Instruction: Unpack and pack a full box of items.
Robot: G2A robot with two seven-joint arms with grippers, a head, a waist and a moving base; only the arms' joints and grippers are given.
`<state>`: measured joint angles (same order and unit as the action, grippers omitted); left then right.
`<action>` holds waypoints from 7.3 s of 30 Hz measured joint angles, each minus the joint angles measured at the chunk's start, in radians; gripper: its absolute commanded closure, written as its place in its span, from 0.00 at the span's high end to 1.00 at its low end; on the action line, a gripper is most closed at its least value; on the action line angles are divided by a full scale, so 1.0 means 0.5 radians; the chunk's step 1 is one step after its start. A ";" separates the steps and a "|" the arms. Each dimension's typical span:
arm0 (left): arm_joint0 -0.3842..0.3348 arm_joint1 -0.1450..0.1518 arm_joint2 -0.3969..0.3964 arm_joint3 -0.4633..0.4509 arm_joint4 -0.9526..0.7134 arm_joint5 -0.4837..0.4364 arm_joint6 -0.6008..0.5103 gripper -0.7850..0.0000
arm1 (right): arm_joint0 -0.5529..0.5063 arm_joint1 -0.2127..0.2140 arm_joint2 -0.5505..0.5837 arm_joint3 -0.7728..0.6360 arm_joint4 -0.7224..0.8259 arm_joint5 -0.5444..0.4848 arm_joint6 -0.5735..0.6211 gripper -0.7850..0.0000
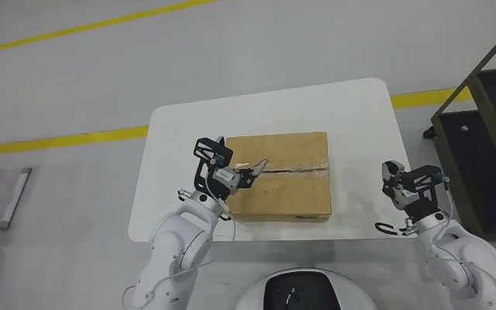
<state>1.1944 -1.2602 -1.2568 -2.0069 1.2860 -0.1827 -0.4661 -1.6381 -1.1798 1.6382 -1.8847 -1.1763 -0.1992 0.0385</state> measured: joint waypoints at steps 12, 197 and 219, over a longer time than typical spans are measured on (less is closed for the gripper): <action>-0.019 -0.004 0.061 -0.001 0.015 -0.056 0.036 1.00 | -0.039 -0.002 0.022 -0.026 -0.020 0.019 -0.003 0.00; -0.689 -0.248 0.799 0.706 0.987 -0.331 -0.706 1.00 | 0.053 -0.017 0.052 -0.180 -0.031 -0.034 0.112 0.00; -0.710 -0.276 0.828 0.787 1.414 -0.408 -0.549 0.98 | 0.080 -0.021 0.023 -0.175 -0.009 -0.024 0.130 0.00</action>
<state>0.8396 -1.3981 -0.8429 -1.6132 1.9931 -0.3868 -0.7407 -1.5980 -1.1903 1.6496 -1.9720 -1.1807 -0.2110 0.1033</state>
